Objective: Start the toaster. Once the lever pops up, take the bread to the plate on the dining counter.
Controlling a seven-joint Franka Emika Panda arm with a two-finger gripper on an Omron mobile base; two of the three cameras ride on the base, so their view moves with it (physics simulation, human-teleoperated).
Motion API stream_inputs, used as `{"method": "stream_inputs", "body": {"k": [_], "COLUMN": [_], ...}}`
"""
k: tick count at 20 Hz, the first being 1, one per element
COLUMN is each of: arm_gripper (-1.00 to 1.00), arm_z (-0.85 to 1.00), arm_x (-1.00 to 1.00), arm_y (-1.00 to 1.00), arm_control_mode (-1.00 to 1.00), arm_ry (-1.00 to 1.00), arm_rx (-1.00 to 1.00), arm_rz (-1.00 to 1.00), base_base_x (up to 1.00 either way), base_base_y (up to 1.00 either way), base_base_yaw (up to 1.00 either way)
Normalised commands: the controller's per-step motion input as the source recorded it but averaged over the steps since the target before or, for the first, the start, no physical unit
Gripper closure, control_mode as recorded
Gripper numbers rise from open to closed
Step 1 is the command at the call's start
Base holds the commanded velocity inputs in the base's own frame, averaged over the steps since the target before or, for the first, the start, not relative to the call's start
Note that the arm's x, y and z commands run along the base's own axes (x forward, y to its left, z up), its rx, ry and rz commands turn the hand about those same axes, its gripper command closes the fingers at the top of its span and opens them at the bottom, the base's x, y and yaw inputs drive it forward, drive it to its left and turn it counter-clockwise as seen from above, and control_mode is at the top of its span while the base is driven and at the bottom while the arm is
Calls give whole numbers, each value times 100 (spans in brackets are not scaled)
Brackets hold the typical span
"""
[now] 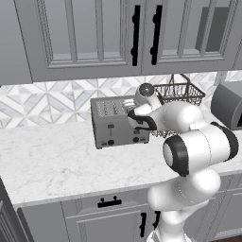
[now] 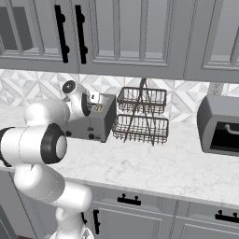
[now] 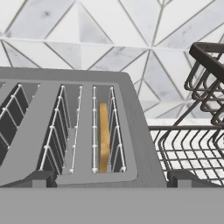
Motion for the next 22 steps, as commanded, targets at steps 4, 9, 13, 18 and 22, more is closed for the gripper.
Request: {"method": "stream_inputs", "body": {"k": [4, 9, 13, 18, 22], "arm_gripper": [-100, -100, -100, -100, -100], "arm_z": [0, 0, 0, 0, 0], "arm_x": [0, 0, 0, 0, 0], "arm_y": [0, 0, 0, 0, 0], "arm_control_mode": [-100, -100, -100, -100, -100], "arm_ry": [0, 0, 0, 0, 0], "arm_rx": [0, 0, 0, 0, 0], "arm_rz": [0, 0, 0, 0, 0], "base_base_x": [0, 0, 0, 0, 0], "base_base_y": [0, 0, 0, 0, 0], "base_base_yaw": [0, 0, 0, 0, 0]}}
